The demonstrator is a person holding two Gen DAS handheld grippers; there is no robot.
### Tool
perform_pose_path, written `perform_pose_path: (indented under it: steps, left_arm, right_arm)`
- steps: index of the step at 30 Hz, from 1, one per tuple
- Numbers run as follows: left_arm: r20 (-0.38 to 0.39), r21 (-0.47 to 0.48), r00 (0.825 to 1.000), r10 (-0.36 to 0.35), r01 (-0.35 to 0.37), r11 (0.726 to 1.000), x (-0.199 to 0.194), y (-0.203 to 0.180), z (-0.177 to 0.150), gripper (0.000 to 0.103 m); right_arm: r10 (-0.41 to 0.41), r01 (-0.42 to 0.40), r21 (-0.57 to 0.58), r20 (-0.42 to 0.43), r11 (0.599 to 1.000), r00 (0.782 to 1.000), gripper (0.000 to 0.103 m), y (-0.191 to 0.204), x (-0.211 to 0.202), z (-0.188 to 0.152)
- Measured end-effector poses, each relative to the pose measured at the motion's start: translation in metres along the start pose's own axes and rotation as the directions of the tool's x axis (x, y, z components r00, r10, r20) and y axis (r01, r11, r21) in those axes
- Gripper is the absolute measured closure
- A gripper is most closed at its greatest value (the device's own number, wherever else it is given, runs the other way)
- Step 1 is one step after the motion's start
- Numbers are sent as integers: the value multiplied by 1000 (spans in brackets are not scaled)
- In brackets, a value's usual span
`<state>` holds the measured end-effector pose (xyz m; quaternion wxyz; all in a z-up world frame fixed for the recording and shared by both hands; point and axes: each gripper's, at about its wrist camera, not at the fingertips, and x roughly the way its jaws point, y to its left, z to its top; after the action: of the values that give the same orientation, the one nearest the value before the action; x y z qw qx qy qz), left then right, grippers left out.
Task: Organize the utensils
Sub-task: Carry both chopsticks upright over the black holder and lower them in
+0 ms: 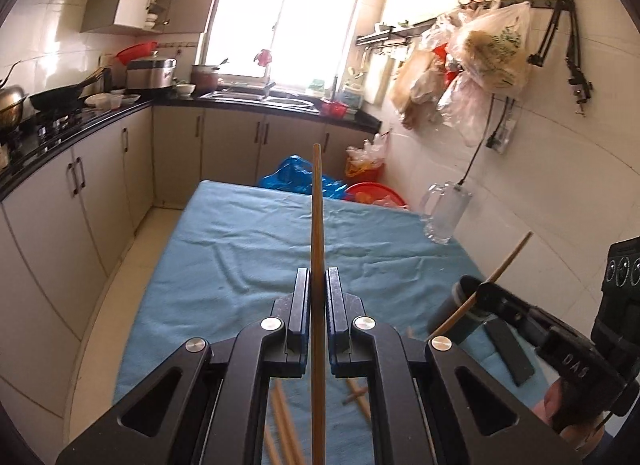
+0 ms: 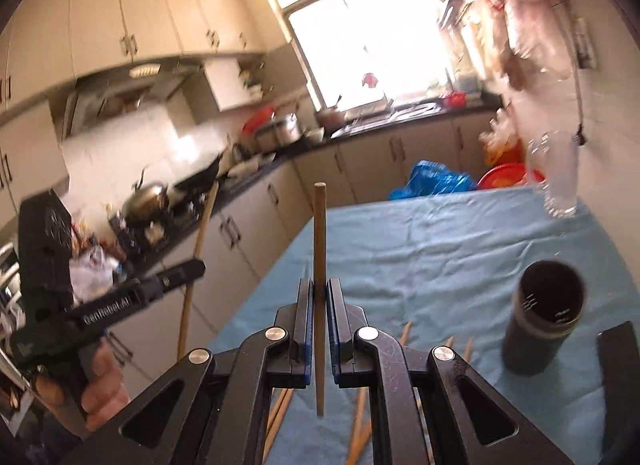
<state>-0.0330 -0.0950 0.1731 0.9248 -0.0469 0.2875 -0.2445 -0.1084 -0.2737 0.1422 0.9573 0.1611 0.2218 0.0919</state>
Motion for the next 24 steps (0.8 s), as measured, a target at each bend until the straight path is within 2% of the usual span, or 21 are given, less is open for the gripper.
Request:
perform_pose_path:
  steps: [8,15,24]
  left_arm:
    - [-26,31,995,-100,101,994,26,-58,27,96]
    - [-48,46,986,-158,160,986,57,-107,42,96]
    - [-75,65,969,-236,241,968,90,-170,63,96]
  right_arm:
    - [-60,54,54,121,997,991,96,-38,-58,27]
    - [-125,103,119,198,988,972,96,-84,-105,45]
    - [-162,123,162,255,979,953,96,-120,-136,64]
